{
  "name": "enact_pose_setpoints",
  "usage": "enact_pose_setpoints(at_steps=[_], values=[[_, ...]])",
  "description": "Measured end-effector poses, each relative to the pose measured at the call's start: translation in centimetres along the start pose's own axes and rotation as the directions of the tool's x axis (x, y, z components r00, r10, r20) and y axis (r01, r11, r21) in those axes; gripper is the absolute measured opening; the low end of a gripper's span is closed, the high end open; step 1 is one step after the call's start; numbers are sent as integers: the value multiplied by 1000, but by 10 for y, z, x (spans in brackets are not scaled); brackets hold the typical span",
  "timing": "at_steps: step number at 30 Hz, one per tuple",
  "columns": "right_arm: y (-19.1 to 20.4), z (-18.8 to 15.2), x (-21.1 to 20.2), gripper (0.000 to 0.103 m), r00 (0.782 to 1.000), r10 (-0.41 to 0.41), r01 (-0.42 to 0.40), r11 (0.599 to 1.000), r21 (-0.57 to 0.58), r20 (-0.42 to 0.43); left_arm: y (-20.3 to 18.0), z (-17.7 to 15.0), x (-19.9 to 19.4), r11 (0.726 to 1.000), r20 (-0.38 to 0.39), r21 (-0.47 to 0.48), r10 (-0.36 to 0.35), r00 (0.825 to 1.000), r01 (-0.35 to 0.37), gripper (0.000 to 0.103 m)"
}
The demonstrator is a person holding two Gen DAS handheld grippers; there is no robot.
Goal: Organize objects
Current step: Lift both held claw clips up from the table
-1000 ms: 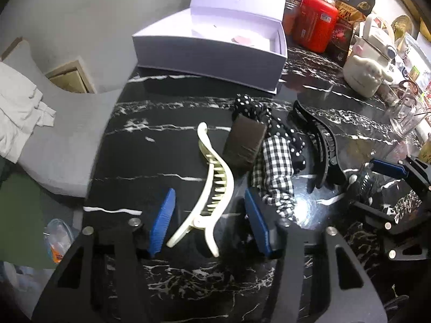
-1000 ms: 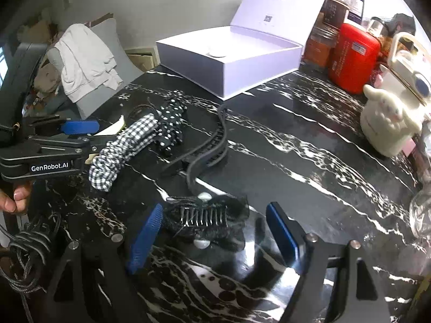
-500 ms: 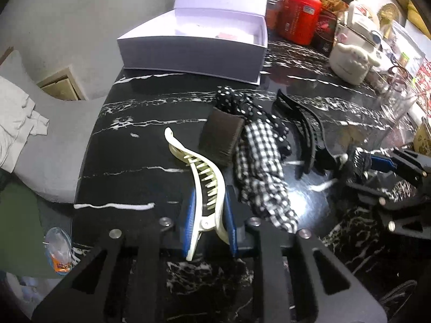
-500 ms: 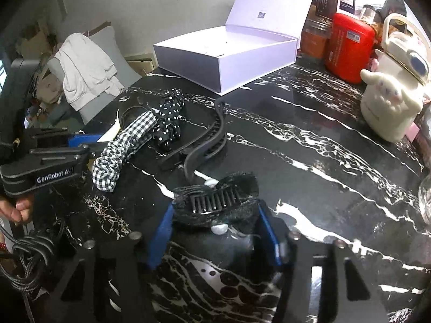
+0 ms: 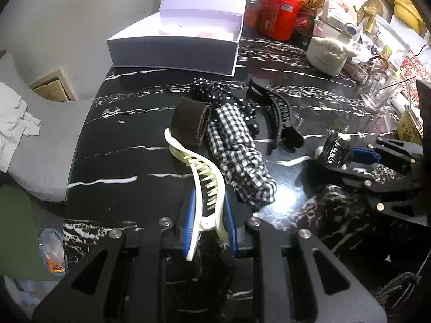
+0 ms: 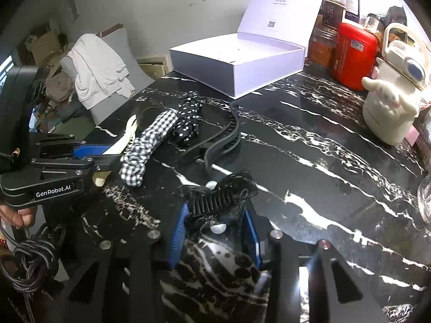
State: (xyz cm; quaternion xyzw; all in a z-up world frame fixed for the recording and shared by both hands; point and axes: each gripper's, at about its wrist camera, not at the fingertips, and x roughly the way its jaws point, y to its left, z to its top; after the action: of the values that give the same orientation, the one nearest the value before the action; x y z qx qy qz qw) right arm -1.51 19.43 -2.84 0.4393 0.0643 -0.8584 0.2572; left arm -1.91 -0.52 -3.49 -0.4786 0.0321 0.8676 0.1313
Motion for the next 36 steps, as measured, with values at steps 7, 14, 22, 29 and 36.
enact_pose_setpoints(at_steps=[7, 14, 22, 29, 36], values=[[3, -6, -9, 40, 1000, 15, -15, 1000, 1, 9, -6, -2, -10, 1000, 6, 0, -15, 1000, 15, 19], [7, -11, -17, 40, 999, 39, -39, 999, -8, 17, -11, -4, -19, 1000, 20, -3, -22, 1000, 22, 19], [10, -13, -23, 40, 998, 53, -53, 998, -18, 25, -16, -6, -29, 1000, 34, 5, -27, 999, 27, 19], [14, -11, -26, 40, 997, 64, -63, 997, -34, 29, -16, -6, -35, 999, 40, 3, -36, 999, 35, 19], [17, -7, -28, 40, 997, 75, -73, 996, -44, 33, -13, -4, -38, 999, 47, -5, -35, 998, 35, 19]])
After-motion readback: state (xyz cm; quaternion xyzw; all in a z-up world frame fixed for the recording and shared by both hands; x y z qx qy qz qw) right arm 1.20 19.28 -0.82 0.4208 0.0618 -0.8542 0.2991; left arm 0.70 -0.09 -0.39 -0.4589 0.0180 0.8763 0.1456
